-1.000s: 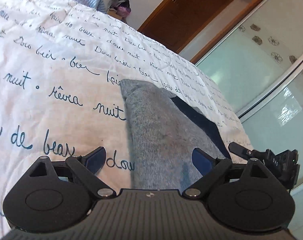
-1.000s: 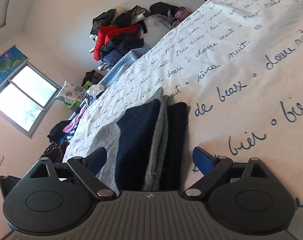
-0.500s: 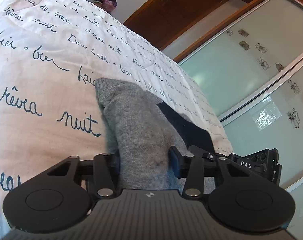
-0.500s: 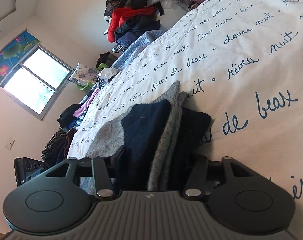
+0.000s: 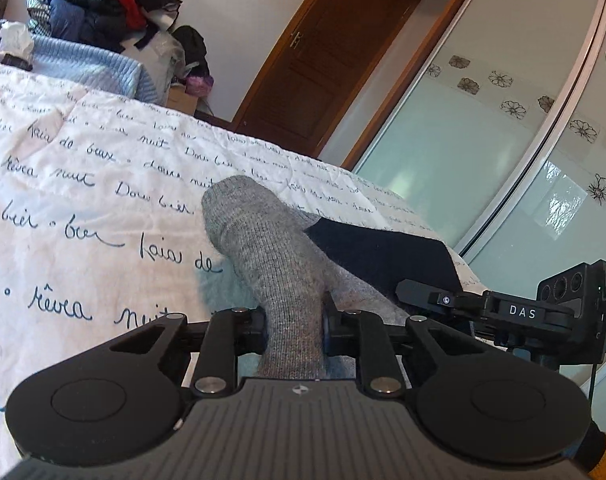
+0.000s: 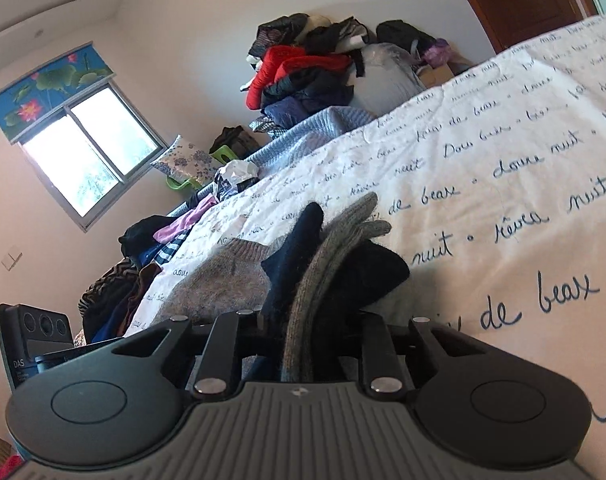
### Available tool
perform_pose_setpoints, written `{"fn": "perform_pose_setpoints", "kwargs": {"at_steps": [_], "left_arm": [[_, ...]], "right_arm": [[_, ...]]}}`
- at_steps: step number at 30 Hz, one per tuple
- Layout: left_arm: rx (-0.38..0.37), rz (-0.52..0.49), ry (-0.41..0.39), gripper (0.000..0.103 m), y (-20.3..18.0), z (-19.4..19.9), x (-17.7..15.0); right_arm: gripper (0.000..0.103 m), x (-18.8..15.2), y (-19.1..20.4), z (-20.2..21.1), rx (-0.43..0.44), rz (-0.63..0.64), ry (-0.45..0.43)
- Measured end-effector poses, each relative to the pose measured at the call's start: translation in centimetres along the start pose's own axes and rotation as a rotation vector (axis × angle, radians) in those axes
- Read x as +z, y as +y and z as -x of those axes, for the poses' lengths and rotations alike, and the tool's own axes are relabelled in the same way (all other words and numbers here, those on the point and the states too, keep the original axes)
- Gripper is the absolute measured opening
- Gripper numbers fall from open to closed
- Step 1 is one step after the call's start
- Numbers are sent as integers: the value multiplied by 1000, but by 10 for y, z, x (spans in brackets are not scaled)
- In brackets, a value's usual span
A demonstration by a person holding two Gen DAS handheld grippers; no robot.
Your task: Fold small clothes
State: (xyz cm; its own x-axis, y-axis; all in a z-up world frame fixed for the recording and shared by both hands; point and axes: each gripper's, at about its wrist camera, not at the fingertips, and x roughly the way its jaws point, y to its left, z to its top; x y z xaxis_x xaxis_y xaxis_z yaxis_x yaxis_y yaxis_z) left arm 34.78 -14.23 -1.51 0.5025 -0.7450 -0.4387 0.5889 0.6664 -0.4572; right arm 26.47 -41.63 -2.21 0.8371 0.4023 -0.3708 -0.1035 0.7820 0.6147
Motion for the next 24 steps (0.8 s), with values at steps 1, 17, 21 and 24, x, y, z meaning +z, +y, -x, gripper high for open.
{"fn": "perform_pose_setpoints", "kwargs": {"at_steps": [1,17,21,24], "left_arm": [[10,-11,-5,22,-2,-1,2],[50,128,89,69,25,21,-14],[-52,218,150,72,30,47,-40],[-115,287,205,72,32,55,-66]], "right_arm": [[21,2,2,2,0,13,-12],[72,-16,-30,8,-69,-137,49],[72,-39,-40,31,16,-256,84],[72,-61,-44,48,101,-325,101]]}}
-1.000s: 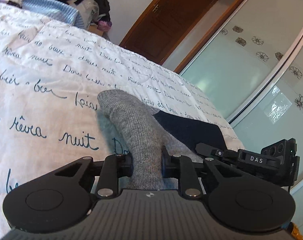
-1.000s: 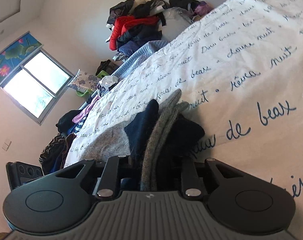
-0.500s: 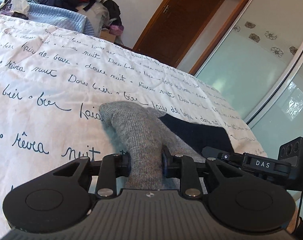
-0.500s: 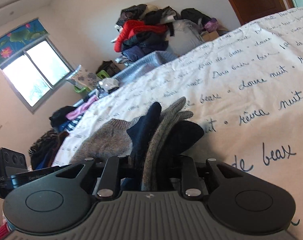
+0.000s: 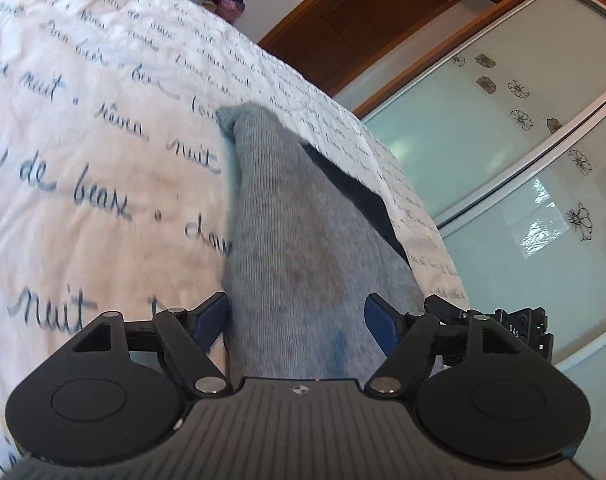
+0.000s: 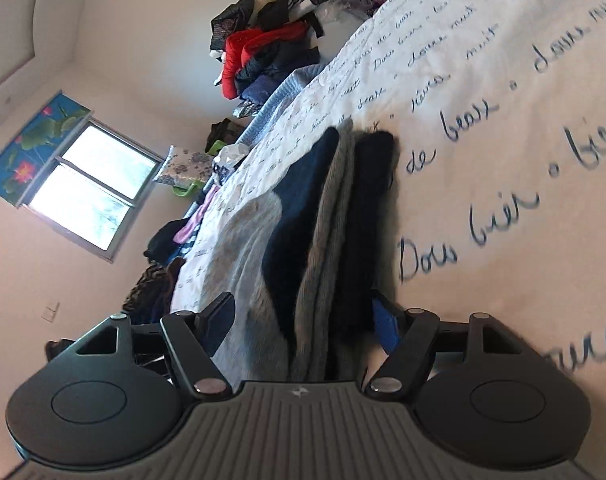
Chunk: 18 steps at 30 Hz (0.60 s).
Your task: Fold small clothes
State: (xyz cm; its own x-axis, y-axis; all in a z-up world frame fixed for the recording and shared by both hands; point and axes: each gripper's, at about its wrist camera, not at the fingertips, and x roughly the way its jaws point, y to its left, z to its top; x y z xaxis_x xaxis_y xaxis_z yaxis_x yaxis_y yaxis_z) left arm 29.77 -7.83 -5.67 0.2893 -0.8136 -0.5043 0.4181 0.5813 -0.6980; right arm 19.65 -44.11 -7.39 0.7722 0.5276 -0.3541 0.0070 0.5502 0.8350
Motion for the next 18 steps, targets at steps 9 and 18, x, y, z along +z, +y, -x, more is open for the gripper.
{"fn": "perform_pose_setpoints", "kwargs": {"at_steps": [9,18], "left_arm": [[13,-24,19,27,-7,-8,-19],[71,-93,-32,17,-32,21,-22]], "right_arm": [[48,-32,15,-5,47,-3,94],[20,-46,35,4,-37,49,51]]}}
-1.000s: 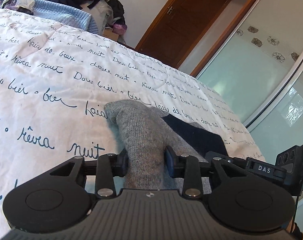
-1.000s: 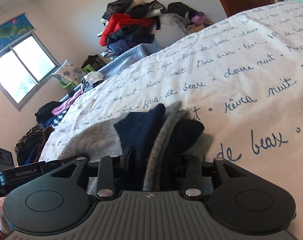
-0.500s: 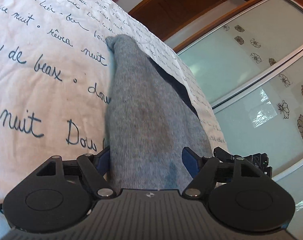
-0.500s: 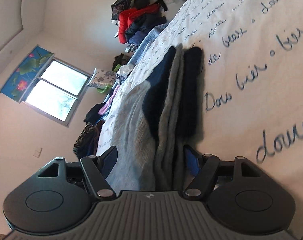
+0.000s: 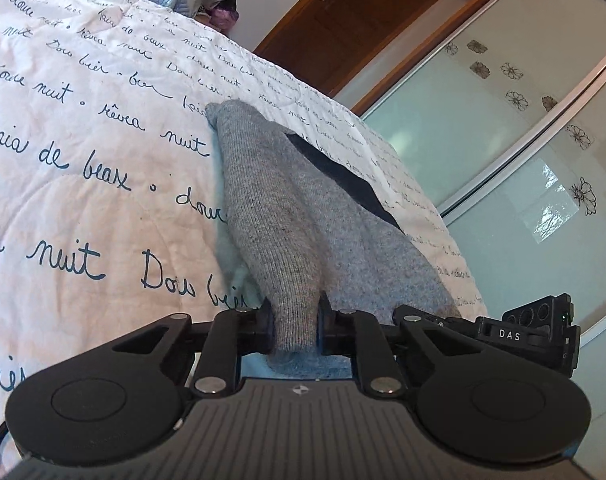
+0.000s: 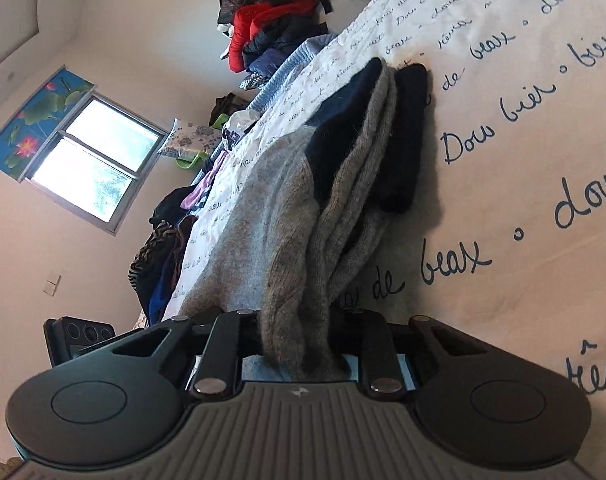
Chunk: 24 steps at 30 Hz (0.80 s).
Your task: Fold small clothes
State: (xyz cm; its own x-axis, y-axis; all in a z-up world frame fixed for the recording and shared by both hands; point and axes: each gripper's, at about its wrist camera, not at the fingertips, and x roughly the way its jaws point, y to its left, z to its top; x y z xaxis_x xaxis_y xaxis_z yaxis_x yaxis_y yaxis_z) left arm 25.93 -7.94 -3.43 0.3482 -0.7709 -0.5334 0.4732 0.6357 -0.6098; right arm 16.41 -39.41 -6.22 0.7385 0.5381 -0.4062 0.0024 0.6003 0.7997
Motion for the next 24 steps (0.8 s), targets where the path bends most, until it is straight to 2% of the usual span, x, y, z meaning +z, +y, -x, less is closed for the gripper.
{"fn": "perform_pose_setpoints", "kwargs": {"at_steps": [3,5,7,9,10,12,16,17,18,19,21,24], "left_arm": [[6,-9,8,17,-1,4,-8],[47,-16,23,19,3,-2,-15],[81,-9,24,24,6,-6,-21],[128,-54,1,36,-3,-2,-24],[163,-88,-15,41,-9,1,-26],[228,-153,-50,60,-21,8,-31],[316,-197,-97,73,-38,18,-42],[351,-199,-99,79,-41,18,-45],[394,-197,-103,83,-44,18,-49],[431,-196,-109,84,-47,19,-53],[486,-195,-119,86,-49,20,-59],[542,-185,-129,90,-52,25,-68]], "right_arm": [[19,-5,7,8,0,22,1],[19,-10,6,11,4,14,8],[24,-13,-2,7,-35,-15,33],[26,-18,-9,6,-75,-35,38],[30,-20,-9,9,-73,-37,30],[39,-27,3,18,-117,15,10],[54,-46,32,42,-258,146,-80],[57,-51,39,47,-282,169,-102],[65,-57,45,52,-284,189,-120],[73,-63,51,55,-272,208,-130],[82,-76,64,56,-253,258,-125],[82,-94,79,48,-333,350,-96]]}}
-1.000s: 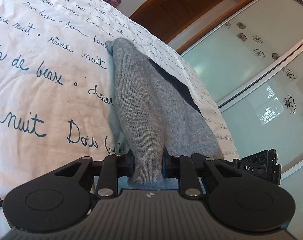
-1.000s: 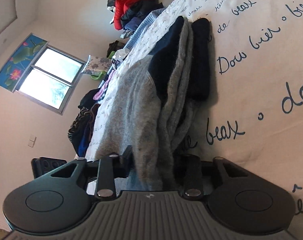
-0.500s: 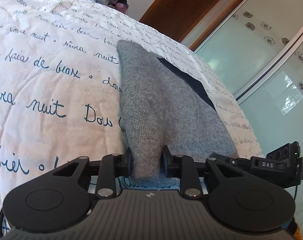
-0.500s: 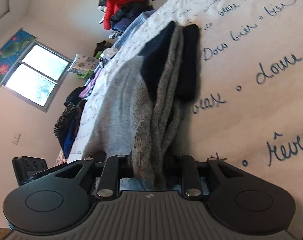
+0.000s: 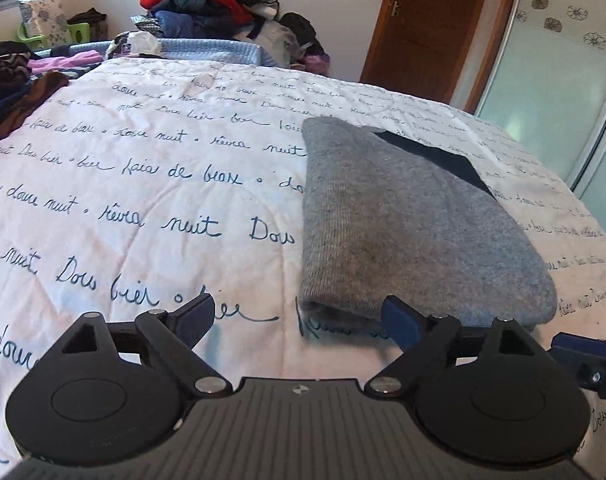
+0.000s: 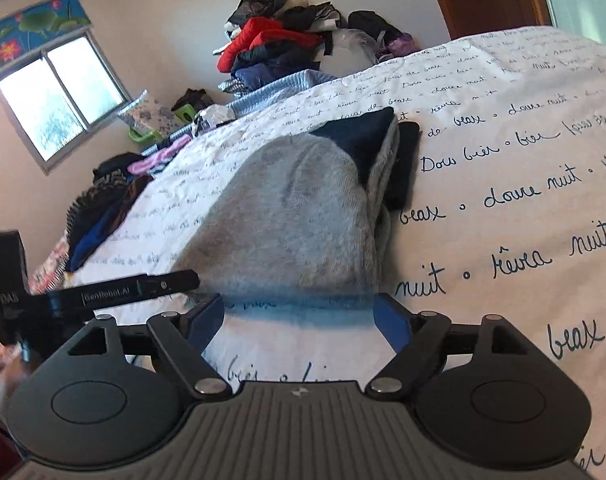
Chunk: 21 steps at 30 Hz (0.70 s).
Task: Fold small clothes
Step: 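Open both tools and withdraw them from the folded sweater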
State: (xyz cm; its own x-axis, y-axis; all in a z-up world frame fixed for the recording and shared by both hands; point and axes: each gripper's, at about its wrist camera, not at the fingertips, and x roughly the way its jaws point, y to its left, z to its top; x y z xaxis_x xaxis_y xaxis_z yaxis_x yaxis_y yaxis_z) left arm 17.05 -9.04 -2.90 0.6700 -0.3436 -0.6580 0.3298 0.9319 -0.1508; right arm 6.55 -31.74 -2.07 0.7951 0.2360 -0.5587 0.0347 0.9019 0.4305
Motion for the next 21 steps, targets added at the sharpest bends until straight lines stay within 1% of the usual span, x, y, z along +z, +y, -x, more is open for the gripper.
{"fn": "perform_pose_setpoints", "kwargs": {"at_steps": [2,3,6,8,11,14,16,17,18,19,20,21], "left_arm": [[35,-3,-4,90,-1,6,-6],[51,2,-7,91,-1,8,-9],[50,18,2,92,1,14,-18],[65,22,2,92,3,18,-24],[93,-2,-6,92,2,23,-32],[96,1,-5,92,5,26,-36],[99,5,-2,92,6,26,-38],[104,2,-2,92,7,27,-39],[110,-2,-4,92,7,27,-40],[114,-6,-5,92,7,28,-41],[116,-6,-7,92,7,28,-42],[117,-4,-9,92,8,29,-43]], "right_arm": [[82,-8,9,-2,-45,34,23],[82,-11,11,-2,-53,32,36],[82,-20,18,0,-61,18,65],[82,-26,26,5,-80,28,69],[83,-33,39,12,-108,68,79],[86,-38,54,16,-130,140,105],[87,-42,62,20,-123,158,132],[87,-42,62,23,-76,126,164],[87,-41,59,25,7,61,202],[87,-40,53,27,119,-34,238],[88,-39,45,28,210,-125,263],[91,-38,41,28,259,-192,278]]}}
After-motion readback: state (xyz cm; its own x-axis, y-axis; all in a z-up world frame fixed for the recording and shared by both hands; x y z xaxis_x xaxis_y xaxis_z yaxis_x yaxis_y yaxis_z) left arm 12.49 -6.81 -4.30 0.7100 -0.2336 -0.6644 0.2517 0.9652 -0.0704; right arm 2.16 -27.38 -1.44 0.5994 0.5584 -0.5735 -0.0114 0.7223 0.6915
